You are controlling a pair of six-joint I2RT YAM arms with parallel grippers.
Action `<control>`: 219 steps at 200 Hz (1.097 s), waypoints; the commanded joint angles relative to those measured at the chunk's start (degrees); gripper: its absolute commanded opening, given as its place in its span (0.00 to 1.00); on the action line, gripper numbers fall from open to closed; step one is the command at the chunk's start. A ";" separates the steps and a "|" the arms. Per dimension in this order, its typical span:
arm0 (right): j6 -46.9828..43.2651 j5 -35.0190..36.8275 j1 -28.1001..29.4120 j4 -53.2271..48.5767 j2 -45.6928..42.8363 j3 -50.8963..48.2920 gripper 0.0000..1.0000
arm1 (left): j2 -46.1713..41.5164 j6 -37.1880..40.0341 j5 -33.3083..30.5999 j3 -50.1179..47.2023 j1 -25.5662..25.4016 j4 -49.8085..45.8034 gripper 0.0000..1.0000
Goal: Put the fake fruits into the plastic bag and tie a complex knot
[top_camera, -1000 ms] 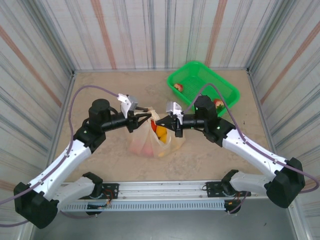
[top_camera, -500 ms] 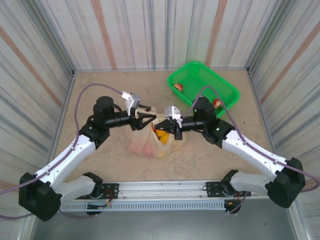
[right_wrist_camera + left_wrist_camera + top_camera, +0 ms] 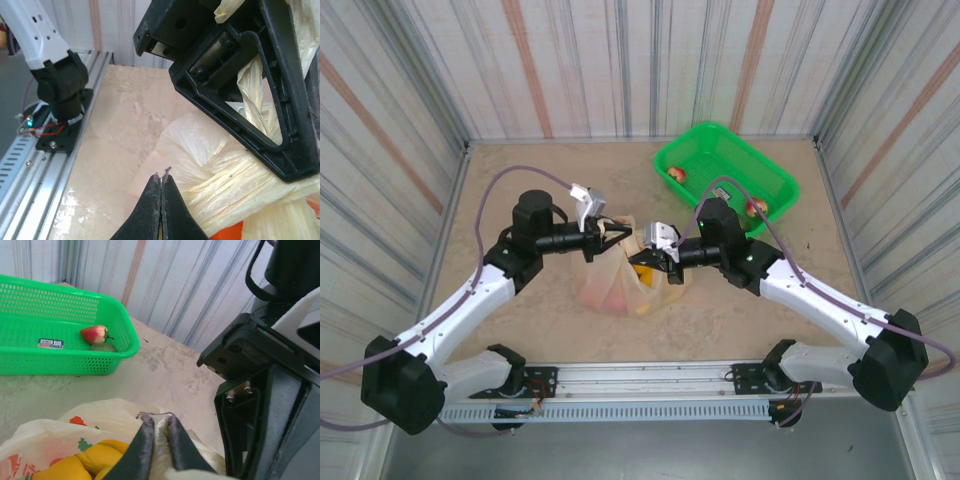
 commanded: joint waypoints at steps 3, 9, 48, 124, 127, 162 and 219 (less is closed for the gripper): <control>-1.99 1.93 0.32 -1.16 -0.18 0.78 0.03 | 0.14 1.73 2.67 2.50 -0.21 -0.65 0.01; -1.99 1.95 0.32 -1.55 -0.29 1.06 0.14 | 0.11 1.94 2.58 2.61 -0.20 -0.74 0.00; -1.34 -3.78 -1.32 -9.70 -6.12 6.62 0.53 | -1.13 5.69 0.55 3.59 -0.37 -2.57 0.00; 1.97 -20.76 -16.67 -15.03 0.42 15.11 0.60 | -5.70 21.94 -2.91 3.57 -3.80 -6.88 0.00; 2.04 -21.62 -16.66 -15.47 1.31 15.82 0.61 | -5.54 22.10 -2.66 3.64 -3.80 -7.11 0.00; -1.12 -25.92 -14.11 -24.12 10.04 22.71 0.63 | -5.06 21.63 -1.79 3.01 -3.90 -5.77 0.00; -1.19 -26.63 -11.88 -29.42 16.38 25.89 0.58 | -6.02 22.00 -2.28 1.73 -3.89 -5.32 0.00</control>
